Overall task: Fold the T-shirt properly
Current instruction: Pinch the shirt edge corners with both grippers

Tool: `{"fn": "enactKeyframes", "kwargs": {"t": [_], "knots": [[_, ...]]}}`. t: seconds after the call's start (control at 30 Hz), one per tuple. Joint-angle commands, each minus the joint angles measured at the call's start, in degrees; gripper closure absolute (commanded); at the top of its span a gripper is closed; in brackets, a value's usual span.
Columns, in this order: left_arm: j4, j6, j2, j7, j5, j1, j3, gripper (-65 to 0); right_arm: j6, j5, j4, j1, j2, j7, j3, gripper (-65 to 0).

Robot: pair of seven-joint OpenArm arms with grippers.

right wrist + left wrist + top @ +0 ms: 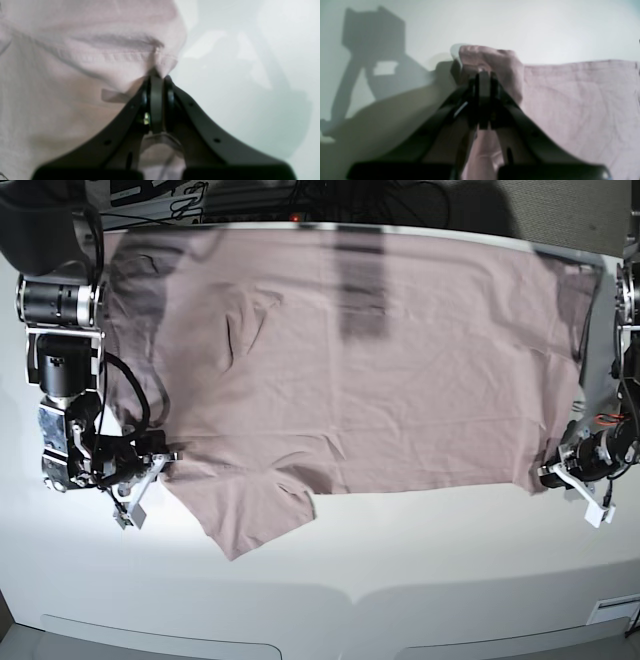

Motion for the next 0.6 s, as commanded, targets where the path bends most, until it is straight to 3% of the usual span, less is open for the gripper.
{"fn": "enactKeyframes", "kwargs": {"t": [0.0,0.13,0.37,0.57], "knots": [[0.92,-0.63,-0.94,-1.46,0.52,-1.90,-0.24,0.0,0.35,0.46,0.66,1.73,0.98,1.05,0.13,0.0],[1.22,-0.61,-0.11,-5.33,6.45,-2.32,-0.24,0.0,0.13,0.44,0.66,2.62,1.14,1.33,0.13,0.0],[1.22,-0.61,2.58,-7.78,8.11,-3.41,-0.24,0.0,0.17,0.24,0.66,6.54,1.11,2.38,0.13,0.0],[1.22,-0.39,3.30,-10.99,13.92,-5.60,-0.24,0.0,0.22,0.22,0.66,10.12,1.11,2.34,0.13,0.0]]}}
